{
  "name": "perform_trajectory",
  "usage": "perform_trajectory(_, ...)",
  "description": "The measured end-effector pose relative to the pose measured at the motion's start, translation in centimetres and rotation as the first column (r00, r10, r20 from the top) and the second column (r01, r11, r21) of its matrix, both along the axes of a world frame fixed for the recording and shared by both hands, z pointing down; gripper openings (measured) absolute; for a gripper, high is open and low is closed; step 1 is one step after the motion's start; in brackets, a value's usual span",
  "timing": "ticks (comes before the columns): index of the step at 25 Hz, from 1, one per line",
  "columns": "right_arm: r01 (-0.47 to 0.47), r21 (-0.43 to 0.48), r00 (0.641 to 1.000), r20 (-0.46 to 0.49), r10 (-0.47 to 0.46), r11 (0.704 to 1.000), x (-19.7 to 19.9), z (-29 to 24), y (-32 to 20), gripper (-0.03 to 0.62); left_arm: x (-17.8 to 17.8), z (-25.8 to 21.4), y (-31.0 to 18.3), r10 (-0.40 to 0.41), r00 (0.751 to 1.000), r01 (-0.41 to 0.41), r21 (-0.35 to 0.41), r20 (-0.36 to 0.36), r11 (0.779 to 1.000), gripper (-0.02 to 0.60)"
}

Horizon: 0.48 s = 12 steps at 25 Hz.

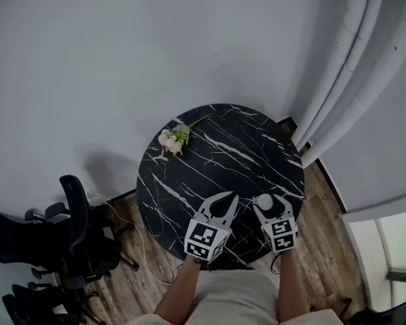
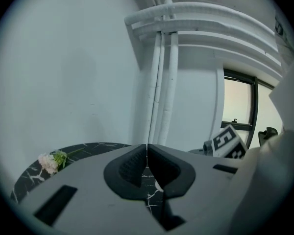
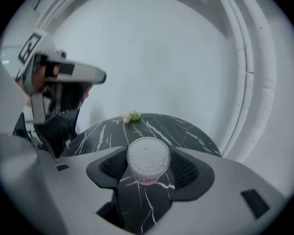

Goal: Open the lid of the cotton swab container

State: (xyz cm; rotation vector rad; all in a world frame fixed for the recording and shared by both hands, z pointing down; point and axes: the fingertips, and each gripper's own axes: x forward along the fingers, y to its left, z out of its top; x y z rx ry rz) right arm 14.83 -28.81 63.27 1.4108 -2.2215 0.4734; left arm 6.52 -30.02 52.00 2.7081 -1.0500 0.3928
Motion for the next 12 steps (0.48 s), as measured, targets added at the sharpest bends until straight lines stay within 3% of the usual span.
perform_trajectory(3,-0.018,0.063,0.994,0.108,0.011,0.998,0.6,-5.9,-1.9,0.291,1.1,-1.2,-0.6,0.056,0.998,-0.059,0.073,0.036,0.996,0.023)
perform_trajectory(7,0.061,0.132,0.995,0.076,-0.072,0.989,0.3,-12.4,-2.3,0.291,2.0,-1.3,0.3,0.133,0.987,-0.142,0.101,0.088,0.985,0.027)
perform_trajectory(8,0.084,0.142,0.993,0.065,-0.094,0.986,0.2,-13.8,-2.3,0.291,2.4,-1.3,0.7,0.157,0.984,-0.165,0.094,0.089,0.982,0.078)
perform_trajectory(9,0.107,0.148,0.991,0.060,-0.117,0.983,0.1,-15.0,-2.2,0.291,2.8,-1.1,1.1,0.177,0.980,-0.185,0.087,0.090,0.979,0.167)
perform_trajectory(12,0.187,0.141,0.978,0.069,-0.198,0.972,-1.1,-17.5,-1.5,0.291,3.7,-0.6,1.9,0.189,0.977,-0.196,0.080,0.097,0.977,0.254)
